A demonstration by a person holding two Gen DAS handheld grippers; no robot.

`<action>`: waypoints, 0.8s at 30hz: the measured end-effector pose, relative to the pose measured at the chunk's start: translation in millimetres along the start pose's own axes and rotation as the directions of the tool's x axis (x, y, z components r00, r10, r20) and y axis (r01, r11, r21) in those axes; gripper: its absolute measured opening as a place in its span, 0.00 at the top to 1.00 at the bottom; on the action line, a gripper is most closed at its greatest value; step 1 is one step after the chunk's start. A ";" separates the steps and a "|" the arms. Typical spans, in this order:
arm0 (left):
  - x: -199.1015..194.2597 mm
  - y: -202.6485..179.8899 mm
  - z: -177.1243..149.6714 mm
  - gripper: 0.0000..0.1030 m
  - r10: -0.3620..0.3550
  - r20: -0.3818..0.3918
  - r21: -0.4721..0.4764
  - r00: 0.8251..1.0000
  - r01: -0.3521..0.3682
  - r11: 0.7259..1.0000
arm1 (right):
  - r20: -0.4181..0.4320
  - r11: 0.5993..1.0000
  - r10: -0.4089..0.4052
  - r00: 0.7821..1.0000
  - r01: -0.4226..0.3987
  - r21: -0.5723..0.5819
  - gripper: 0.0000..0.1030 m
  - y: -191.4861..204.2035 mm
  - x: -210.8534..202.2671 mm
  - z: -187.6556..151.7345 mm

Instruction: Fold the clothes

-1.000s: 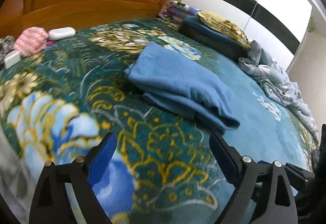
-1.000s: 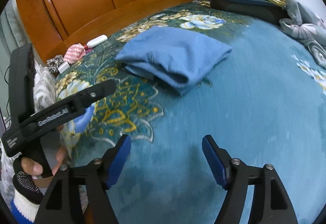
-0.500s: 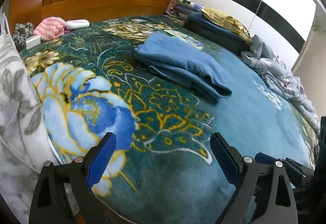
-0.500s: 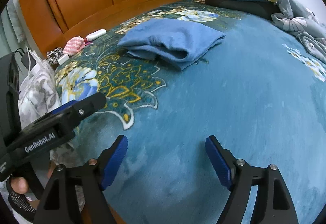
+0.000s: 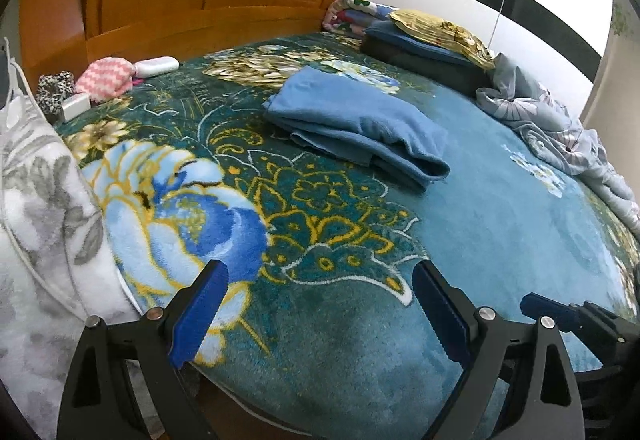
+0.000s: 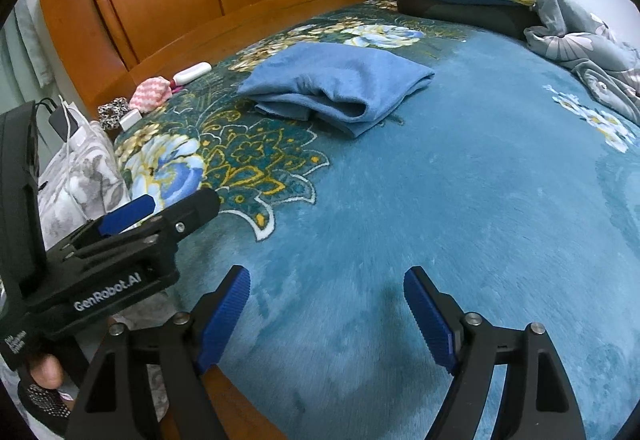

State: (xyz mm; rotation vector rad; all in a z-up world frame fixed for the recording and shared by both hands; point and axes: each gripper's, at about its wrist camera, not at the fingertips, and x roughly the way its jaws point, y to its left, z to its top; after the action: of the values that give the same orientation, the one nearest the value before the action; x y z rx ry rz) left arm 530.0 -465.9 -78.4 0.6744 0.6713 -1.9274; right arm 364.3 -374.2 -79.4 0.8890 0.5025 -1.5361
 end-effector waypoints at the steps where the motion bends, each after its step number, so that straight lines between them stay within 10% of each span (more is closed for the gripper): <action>1: -0.1 0.2 -0.7 0.09 -0.002 0.000 -0.004 1.000 0.002 1.000 | 0.004 1.000 -0.004 1.000 0.004 0.001 0.20 -0.3 -0.7 -0.2; 24: -6.3 -8.7 -4.6 0.09 0.011 0.006 0.039 1.000 -0.011 0.999 | 0.015 1.000 -0.010 1.000 0.009 0.026 0.18 -3.0 -7.8 -4.7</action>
State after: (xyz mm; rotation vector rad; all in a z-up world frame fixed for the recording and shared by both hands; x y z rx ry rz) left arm 525.4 -455.5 -75.7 0.6952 0.6269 -1.9360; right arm 362.3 -365.2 -76.7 0.8954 0.4772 -1.5603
